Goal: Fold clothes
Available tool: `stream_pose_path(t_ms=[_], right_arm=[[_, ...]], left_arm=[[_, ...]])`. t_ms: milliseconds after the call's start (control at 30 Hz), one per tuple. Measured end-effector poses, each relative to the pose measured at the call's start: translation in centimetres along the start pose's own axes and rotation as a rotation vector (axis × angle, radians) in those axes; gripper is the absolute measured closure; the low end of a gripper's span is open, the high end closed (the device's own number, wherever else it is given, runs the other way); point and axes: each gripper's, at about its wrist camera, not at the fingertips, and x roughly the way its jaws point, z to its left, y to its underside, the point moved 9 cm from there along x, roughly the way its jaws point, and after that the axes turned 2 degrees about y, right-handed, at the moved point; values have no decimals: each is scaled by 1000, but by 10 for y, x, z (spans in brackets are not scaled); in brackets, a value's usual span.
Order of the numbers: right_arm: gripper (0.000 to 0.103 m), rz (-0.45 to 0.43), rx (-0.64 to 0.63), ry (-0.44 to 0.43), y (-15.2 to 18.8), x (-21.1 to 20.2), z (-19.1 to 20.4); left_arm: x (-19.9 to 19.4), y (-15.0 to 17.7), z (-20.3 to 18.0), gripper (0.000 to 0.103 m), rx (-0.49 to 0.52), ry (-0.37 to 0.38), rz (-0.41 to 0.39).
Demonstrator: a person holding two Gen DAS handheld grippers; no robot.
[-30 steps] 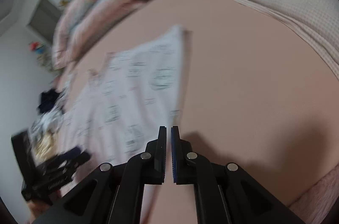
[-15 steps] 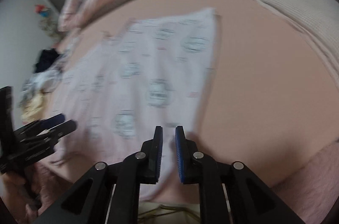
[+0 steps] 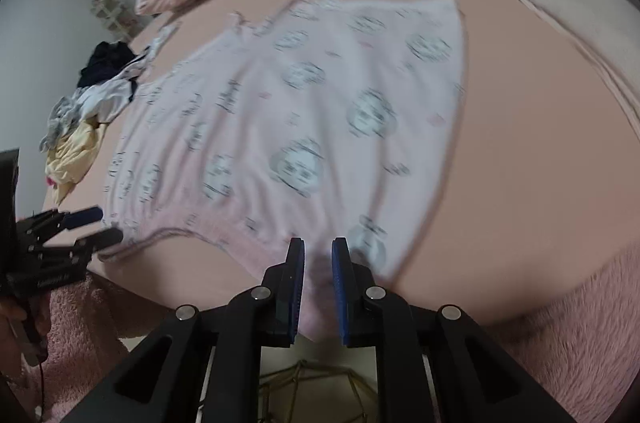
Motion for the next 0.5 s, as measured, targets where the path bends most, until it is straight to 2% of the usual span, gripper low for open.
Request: stream_pose_path(t_ms=[67,133,167,233,300,333,400,500], right_arm=[[90,9,-45,-20,1,5,11],[90,77,-54,23,5,27,17],[90,82,-53,31,10,24,13],[90,99,-42,48,17,15,6],[90,93,9,40,24,4,-3],[90,83,39,26,26,-1,-7],[90,45,63,-13,17,-11,-5],[90,-9,-28,8,-5,-22,10]], left_arm=[[11,-5,6,45,-45,-5,19],[26,8,13,45,-73,-42,89],[31,18,15,44,-82,-33,125],[26,31,17,44,-115,6,116],[17,40,12,44,-119,57,140],[13,39,10,44,-105,77,132],[5,28,6,44,-66,65,85],[10,9,3,44,-45,44,53]])
